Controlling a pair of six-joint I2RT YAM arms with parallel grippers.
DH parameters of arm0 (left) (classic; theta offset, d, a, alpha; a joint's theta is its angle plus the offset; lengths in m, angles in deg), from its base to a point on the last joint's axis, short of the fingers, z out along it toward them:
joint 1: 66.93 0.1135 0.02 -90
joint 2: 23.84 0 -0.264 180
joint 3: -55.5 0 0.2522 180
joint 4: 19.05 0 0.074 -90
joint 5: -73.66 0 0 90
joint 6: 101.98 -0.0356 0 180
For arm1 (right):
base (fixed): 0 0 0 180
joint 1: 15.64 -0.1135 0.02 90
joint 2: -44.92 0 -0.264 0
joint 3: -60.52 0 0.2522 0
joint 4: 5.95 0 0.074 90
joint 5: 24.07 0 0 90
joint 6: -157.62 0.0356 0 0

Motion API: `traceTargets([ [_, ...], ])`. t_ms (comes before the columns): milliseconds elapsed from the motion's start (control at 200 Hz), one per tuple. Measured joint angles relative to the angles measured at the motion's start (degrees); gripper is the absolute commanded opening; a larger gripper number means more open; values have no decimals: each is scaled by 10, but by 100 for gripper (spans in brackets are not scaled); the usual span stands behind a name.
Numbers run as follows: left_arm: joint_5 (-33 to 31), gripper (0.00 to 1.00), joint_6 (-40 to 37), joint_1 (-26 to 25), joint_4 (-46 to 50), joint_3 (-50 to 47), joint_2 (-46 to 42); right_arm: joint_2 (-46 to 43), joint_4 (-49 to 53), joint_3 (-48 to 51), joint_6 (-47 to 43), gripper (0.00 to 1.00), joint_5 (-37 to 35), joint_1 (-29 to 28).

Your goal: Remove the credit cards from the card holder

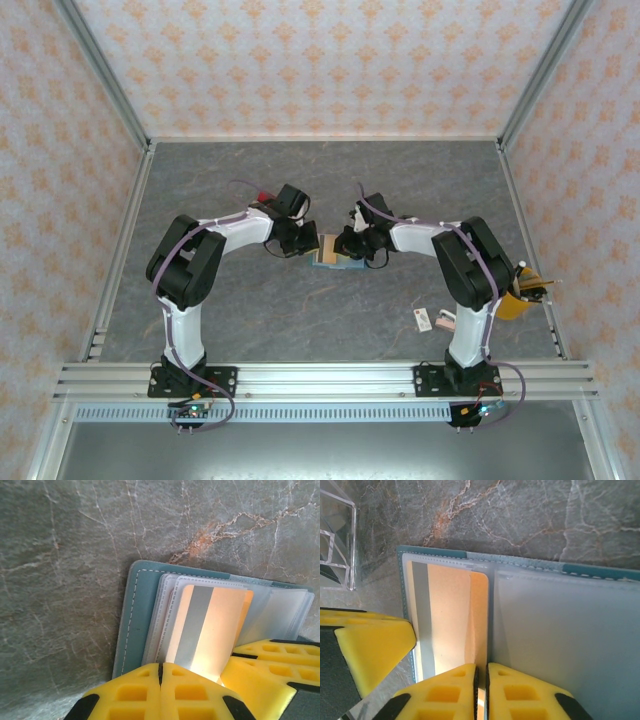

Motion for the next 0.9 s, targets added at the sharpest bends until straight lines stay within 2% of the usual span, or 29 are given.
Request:
traceTargets([
  [140, 0, 4, 0, 3, -1, -1, 0, 1, -2, 0, 0, 0, 2, 0],
  [445, -4, 10, 0, 3, 0, -2, -1, -9, -2, 3, 0, 0, -2, 1],
  [901, -5, 8, -5, 3, 1, -1, -1, -40, 33, 24, -1, 0, -41, -1],
])
